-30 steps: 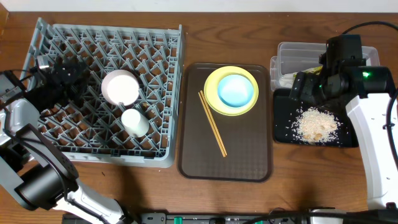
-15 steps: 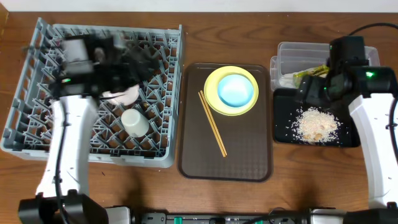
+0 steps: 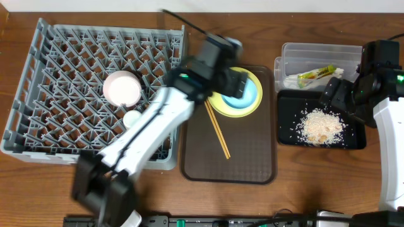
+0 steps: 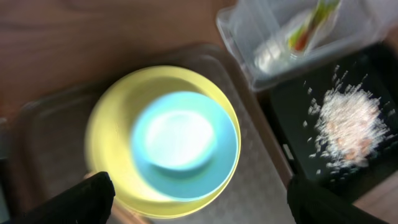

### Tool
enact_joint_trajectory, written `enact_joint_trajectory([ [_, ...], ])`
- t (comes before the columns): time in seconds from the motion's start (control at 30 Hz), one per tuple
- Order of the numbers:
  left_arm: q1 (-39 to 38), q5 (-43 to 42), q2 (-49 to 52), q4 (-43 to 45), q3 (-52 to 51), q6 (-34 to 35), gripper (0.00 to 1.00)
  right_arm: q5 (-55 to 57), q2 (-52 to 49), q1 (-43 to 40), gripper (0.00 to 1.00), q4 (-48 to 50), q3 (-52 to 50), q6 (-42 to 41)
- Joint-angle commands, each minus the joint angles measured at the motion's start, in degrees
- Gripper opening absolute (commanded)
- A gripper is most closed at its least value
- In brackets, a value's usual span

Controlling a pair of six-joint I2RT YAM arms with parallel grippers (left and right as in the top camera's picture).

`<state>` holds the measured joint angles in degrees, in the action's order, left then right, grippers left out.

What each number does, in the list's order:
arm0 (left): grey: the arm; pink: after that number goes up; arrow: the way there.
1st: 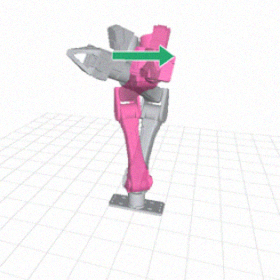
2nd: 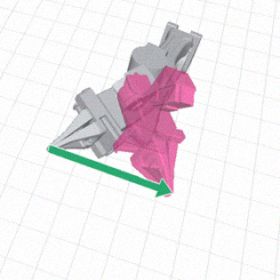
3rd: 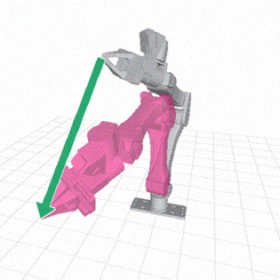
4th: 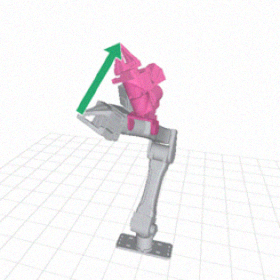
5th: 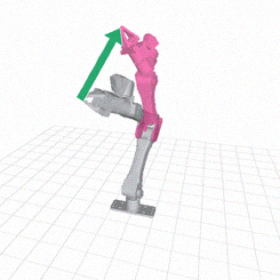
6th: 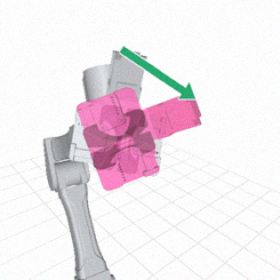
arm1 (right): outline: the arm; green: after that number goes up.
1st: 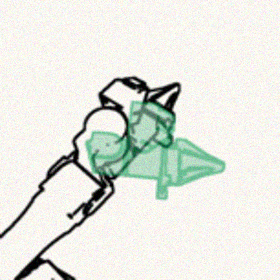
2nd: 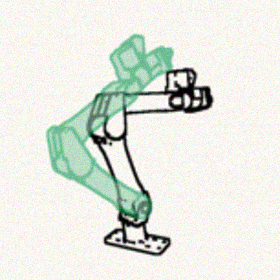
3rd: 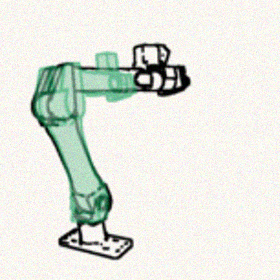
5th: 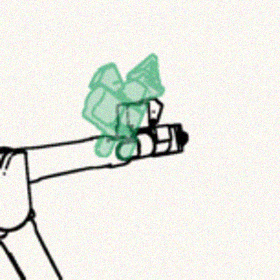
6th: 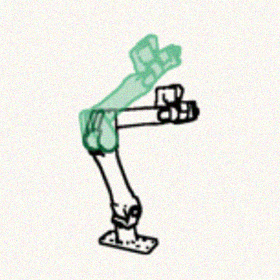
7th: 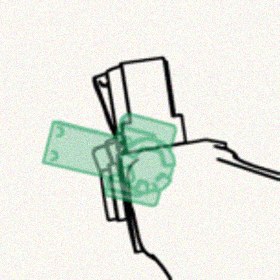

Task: Sort waste into correct bins and load items into the dishwasher
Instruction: 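Grasp the light-blue bowl from the yellow plate with the left gripper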

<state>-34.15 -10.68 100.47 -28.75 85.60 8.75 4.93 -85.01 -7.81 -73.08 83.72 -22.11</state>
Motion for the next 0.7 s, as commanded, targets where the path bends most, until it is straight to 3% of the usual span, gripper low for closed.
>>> enact_joint_trajectory([
  [0.0,-4.2,2.8,7.9,5.0,0.7,-1.7,0.91,-0.1,1.1,-0.4,0.99,0.0,0.2,0.1],
  [0.23,-7.1,2.8,17.0,6.2,0.7,-1.7,0.85,-0.7,1.1,-0.4,0.99,0.0,0.2,0.1],
  [0.37,-7.0,4.1,18.7,2.2,0.7,-1.7,0.65,-0.7,1.1,-0.4,0.99,0.0,0.2,0.1],
  [0.47,-7.0,7.4,18.7,-1.2,0.7,-1.7,0.59,-0.7,1.1,-0.4,0.99,0.0,0.2,0.1],
  [0.6,-7.0,7.5,18.7,-2.7,0.7,-1.7,0.38,-0.7,1.1,-0.4,0.99,0.0,0.2,0.1],
  [0.67,-7.0,7.5,18.7,-3.2,0.7,-1.7,0.33,-0.7,1.1,-0.4,0.99,0.0,0.2,0.1],
])
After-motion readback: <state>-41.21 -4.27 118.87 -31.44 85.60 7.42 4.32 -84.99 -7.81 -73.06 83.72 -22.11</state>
